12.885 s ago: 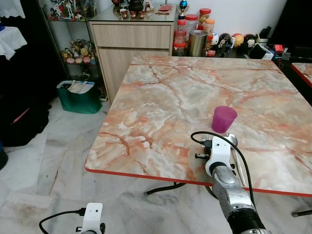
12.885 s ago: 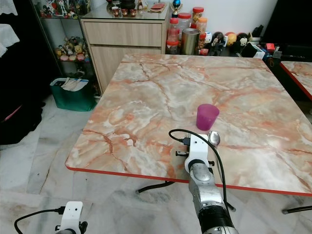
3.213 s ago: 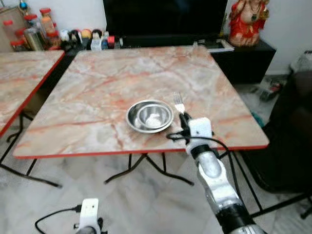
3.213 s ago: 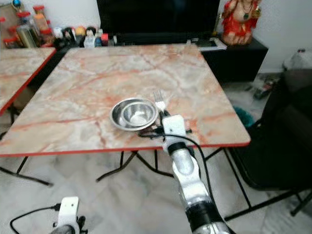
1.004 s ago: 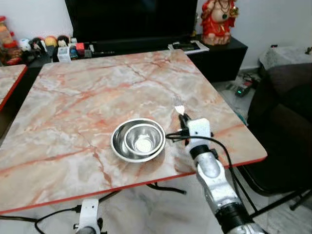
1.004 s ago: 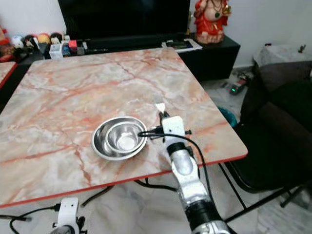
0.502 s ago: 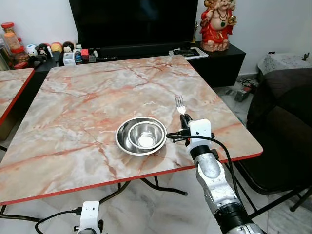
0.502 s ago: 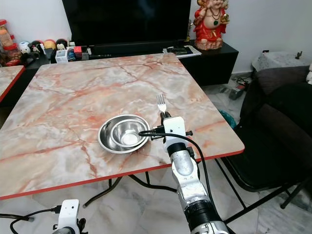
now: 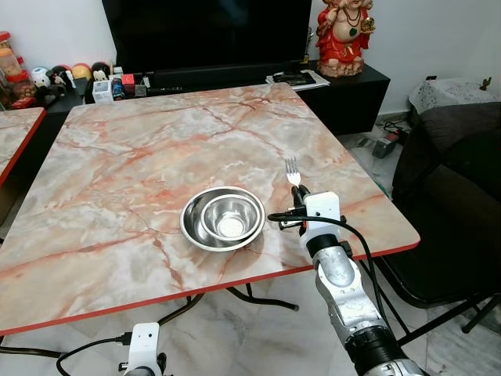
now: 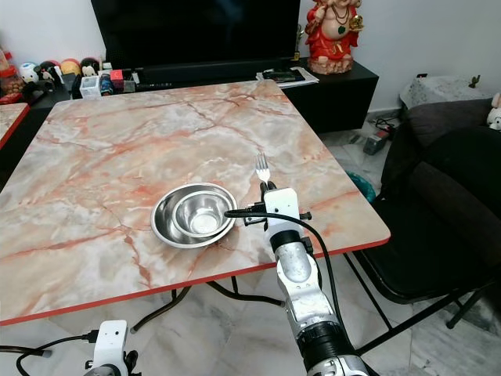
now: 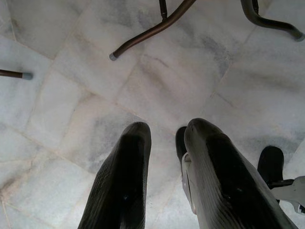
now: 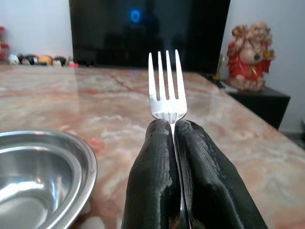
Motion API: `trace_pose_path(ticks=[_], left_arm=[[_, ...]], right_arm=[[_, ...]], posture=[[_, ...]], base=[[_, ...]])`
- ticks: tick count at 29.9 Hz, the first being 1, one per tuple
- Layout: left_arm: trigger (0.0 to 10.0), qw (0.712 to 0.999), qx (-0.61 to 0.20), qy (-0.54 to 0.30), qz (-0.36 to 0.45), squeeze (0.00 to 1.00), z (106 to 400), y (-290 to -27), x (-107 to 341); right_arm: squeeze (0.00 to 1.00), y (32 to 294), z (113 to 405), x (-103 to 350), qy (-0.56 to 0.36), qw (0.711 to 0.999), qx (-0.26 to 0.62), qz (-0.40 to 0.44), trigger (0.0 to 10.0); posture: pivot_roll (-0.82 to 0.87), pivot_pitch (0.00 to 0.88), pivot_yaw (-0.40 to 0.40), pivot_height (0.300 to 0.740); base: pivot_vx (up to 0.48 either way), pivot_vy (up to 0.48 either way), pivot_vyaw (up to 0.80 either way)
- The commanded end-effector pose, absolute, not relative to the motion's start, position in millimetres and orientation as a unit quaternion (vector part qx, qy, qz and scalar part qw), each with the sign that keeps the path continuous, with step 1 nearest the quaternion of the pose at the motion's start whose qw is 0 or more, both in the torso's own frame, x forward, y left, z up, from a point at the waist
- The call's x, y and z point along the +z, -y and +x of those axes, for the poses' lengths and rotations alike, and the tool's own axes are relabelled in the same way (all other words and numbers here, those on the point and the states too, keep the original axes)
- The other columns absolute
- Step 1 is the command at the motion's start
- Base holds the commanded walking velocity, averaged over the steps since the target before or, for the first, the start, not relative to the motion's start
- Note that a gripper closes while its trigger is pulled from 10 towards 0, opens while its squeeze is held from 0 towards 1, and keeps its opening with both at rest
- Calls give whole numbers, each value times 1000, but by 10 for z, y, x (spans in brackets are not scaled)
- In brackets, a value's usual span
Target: Setting the table
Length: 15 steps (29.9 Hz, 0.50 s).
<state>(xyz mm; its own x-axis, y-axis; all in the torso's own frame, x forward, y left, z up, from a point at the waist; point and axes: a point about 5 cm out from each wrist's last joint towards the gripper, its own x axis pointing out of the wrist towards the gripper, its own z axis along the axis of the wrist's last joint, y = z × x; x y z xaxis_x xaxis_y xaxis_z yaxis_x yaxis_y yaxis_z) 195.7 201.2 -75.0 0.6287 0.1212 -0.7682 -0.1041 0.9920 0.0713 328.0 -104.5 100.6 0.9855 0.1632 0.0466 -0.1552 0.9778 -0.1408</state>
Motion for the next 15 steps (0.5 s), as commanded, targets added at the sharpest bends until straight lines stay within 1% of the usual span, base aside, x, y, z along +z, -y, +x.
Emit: trace_pose_path(ticks=[1, 3, 8, 11, 15], left_arm=[[10000, 904, 62, -423, 12, 0, 1988, -2035, -730], [10000, 904, 62, -423, 12, 0, 1989, -2034, -729], [10000, 904, 61, -423, 12, 0, 1991, -2034, -728], [10000, 904, 63, -423, 11, 0, 1983, -2045, -731], [10000, 903, 64, -424, 10, 0, 1967, -2057, -736]], right_arm=[[0, 1052, 3334, 1020, 17, 996, 68, -59, 10000], [0, 1055, 3340, 1016, 13, 996, 66, -56, 10000], [0, 1089, 3466, 1028, -12, 996, 55, -69, 10000], [0, 1159, 3585, 1081, -29, 997, 34, -57, 10000], [0, 1176, 3639, 1076, -49, 997, 35, -57, 10000]], posture=[[-28, 0, 12, 719], [-28, 0, 12, 719], [-28, 0, 16, 719], [-17, 0, 13, 719], [-9, 0, 15, 719]], base=[[0, 0, 0], [0, 0, 0], [0, 0, 0], [0, 0, 0], [0, 0, 0]])
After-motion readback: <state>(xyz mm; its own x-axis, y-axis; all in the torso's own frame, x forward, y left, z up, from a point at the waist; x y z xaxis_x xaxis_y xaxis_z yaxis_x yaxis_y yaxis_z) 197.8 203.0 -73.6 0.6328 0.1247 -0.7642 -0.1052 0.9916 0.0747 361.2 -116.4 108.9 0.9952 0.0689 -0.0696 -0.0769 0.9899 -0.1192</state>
